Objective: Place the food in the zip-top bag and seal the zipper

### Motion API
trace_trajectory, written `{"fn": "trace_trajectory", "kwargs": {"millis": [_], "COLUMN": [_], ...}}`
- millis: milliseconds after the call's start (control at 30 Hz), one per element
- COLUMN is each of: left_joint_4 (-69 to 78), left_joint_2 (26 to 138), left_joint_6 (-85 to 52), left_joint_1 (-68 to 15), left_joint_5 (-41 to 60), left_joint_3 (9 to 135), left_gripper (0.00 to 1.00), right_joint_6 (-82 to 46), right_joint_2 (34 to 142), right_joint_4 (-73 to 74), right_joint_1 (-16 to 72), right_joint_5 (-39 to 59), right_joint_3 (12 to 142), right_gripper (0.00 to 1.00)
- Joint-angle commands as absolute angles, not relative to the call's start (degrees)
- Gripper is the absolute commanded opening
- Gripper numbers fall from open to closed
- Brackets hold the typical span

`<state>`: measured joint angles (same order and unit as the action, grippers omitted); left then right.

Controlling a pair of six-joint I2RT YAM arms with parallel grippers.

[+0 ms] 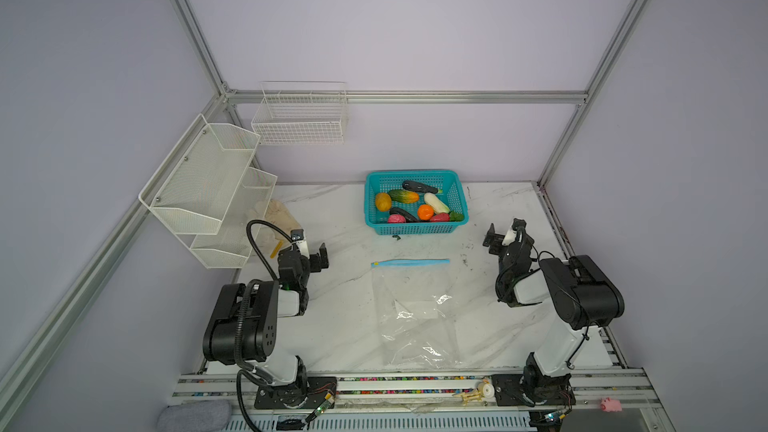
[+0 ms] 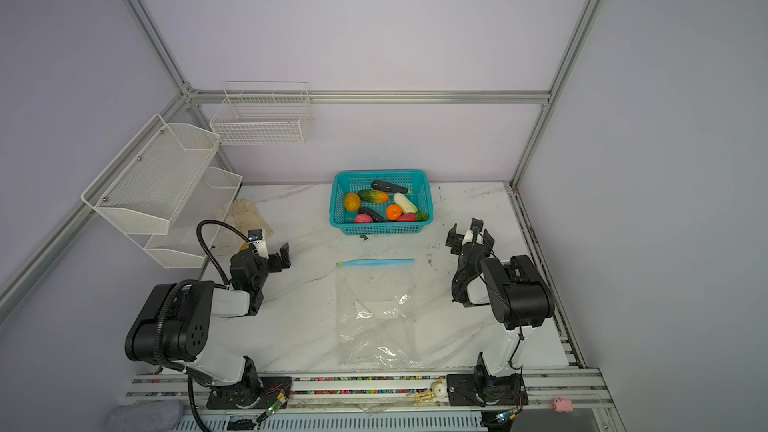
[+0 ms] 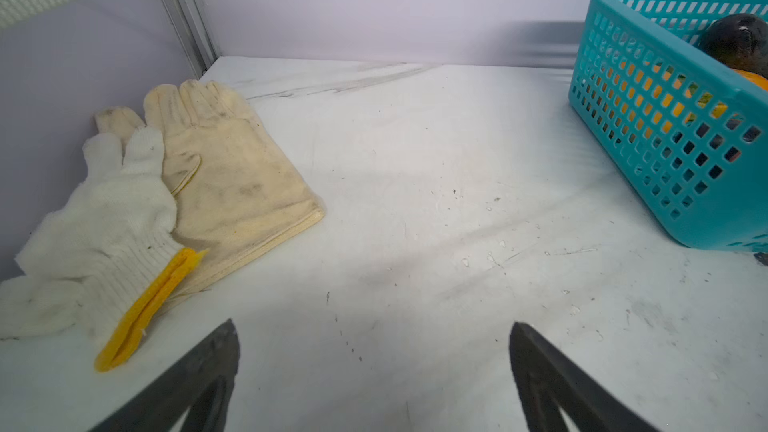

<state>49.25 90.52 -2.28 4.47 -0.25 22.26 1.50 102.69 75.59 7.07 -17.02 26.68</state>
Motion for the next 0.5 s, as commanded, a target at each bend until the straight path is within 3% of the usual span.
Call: {"fn": "trace_trajectory", "kwargs": {"millis": [0,467], "left_joint_4": [52.7,52.5], "left_joint_2": [89.6,89.6], "left_joint_6": [-1.3,-1.2], "left_joint_1": [4.4,4.4], "left_joint_5": [0.2,0.1], "left_joint_3": [22.1,22.2], "left_gripper": [1.00,1.00], "right_joint_6": [0.7,0.6], "right_joint_2": [102.7,102.7], "right_joint_4": [76.2,76.2], "right_joint_1": [6.9,6.6], "right_joint_5": [-16.8,-16.5], "right_joint_3": [27.4,27.4], "right_gripper": [0.97,0.97]}}
